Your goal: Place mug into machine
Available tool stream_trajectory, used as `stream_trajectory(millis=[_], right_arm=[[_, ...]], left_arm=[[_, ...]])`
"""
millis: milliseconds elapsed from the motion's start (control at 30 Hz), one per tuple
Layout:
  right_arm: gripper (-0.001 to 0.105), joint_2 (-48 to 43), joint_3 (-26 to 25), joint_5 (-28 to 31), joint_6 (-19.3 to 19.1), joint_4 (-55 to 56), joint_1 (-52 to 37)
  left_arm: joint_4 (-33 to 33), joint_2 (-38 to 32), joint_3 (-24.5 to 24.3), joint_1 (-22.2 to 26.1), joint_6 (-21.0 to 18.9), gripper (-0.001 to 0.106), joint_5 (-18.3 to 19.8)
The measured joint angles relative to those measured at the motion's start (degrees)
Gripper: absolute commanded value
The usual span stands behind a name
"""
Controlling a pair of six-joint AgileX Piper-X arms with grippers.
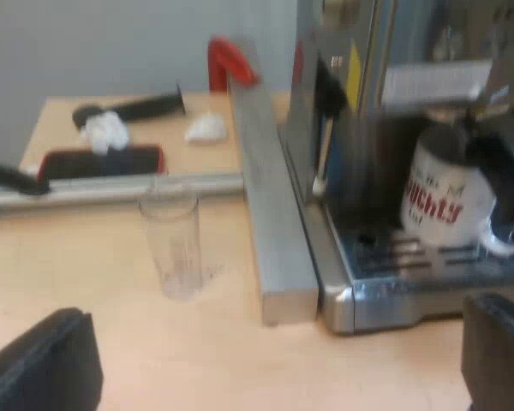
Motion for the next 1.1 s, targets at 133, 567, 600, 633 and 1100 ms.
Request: stream_trajectory(millis=[133, 567, 600, 633, 1100], right_arm=[[0.077, 0.0, 0.0, -0.94, -0.19, 1.08, 0.0], [0.077, 0.0, 9.49, -3.42, -0.52, -3.55, 0.0], [0.077, 0.0, 10.41, -3.42, -0.52, -3.66, 0.0], [0.077, 0.0, 11.01, -3.42, -0.52, -3.66, 0.0], [0.077, 0.11, 20.09, -3.42, -0.66, -3.74, 0.0]], left_arm=[[0.32, 0.0, 0.0, 0.0, 0.13, 0.087, -0.15], [-11.98, -0.13, 9.08, 0.0, 0.13, 0.087, -0.15], [-13.32, -0.13, 10.67, 0.0, 0.13, 0.087, -0.15], [-13.6, -0.13, 11.5, 0.0, 0.13, 0.087, -0.15], [-16.67, -0.07, 21.83, 0.0, 0.13, 0.087, -0.15]])
